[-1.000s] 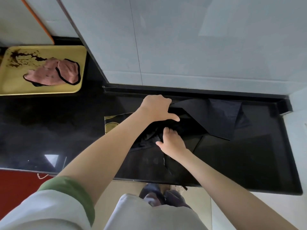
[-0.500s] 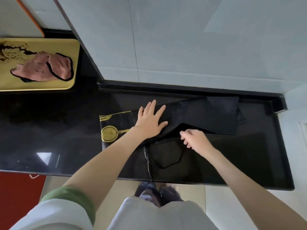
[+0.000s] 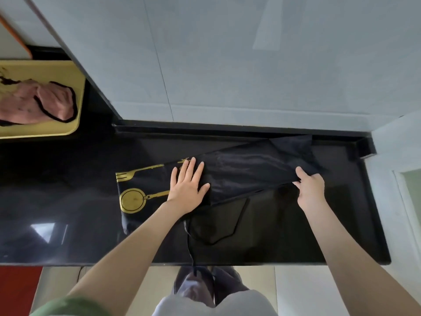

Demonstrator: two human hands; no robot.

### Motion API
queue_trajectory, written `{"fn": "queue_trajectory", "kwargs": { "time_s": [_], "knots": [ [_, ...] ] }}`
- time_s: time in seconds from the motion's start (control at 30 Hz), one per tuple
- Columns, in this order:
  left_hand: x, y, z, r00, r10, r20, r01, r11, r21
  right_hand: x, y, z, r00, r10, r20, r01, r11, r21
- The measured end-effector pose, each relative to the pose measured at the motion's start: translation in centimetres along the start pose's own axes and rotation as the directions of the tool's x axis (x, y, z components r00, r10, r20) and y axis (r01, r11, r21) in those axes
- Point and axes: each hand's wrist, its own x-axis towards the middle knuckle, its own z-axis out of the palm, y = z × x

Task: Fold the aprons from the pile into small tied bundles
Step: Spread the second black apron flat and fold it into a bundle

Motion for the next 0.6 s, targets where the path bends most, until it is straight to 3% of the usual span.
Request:
{"fn": "queue_trajectory", "kwargs": {
  "time_s": [0.13, 0.2, 0.27, 0.33, 0.37, 0.43, 0.5, 0.6],
  "knots": [
    [0.6, 2.3, -0.6, 0.991, -0.088, -0.100, 0.083, 0.995, -0.047, 1.6, 0.3, -0.8, 0.962, -0.129, -0.239, 0.047, 0.946, -0.321],
    [0.9, 3.5, -0.7, 0.989, -0.043, -0.140, 0.038, 0.999, -0.039, 1.9, -0.2, -0.8, 0.910, -0.293, -0.293, 0.086, 0.826, -0.558],
    [1.6, 4.4, -0.5, 0.987, 0.045, -0.153, -0.043, 0.999, 0.016, 1.9, -1.0, -0.5, 0.852, -0.497, -0.164, 0.191, 0.587, -0.787],
    [2.1, 4.9, -0.3, 0.987, 0.087, -0.136, -0.079, 0.995, 0.062, 2.2, -1.7, -0.1, 0.795, -0.598, 0.102, 0.333, 0.291, -0.897],
    [2.4, 5.0, -0.1, 0.988, 0.095, -0.118, -0.085, 0.993, 0.082, 2.6, -1.9, 0.0, 0.793, -0.570, 0.214, 0.382, 0.193, -0.904],
    [2.8, 4.8, 0.4, 0.991, 0.116, -0.069, -0.107, 0.986, 0.125, 3.7, -2.4, 0.3, 0.856, -0.410, 0.315, 0.409, 0.164, -0.898],
    [3.1, 4.6, 0.8, 0.989, 0.146, -0.032, -0.139, 0.978, 0.153, 4.2, -2.7, 0.5, 0.900, -0.299, 0.316, 0.373, 0.155, -0.915],
    [2.7, 3.9, 0.7, 0.986, 0.167, 0.020, -0.168, 0.974, 0.150, 3.7, -2.9, 0.2, 0.916, -0.275, 0.293, 0.324, 0.074, -0.943]
  ]
}}
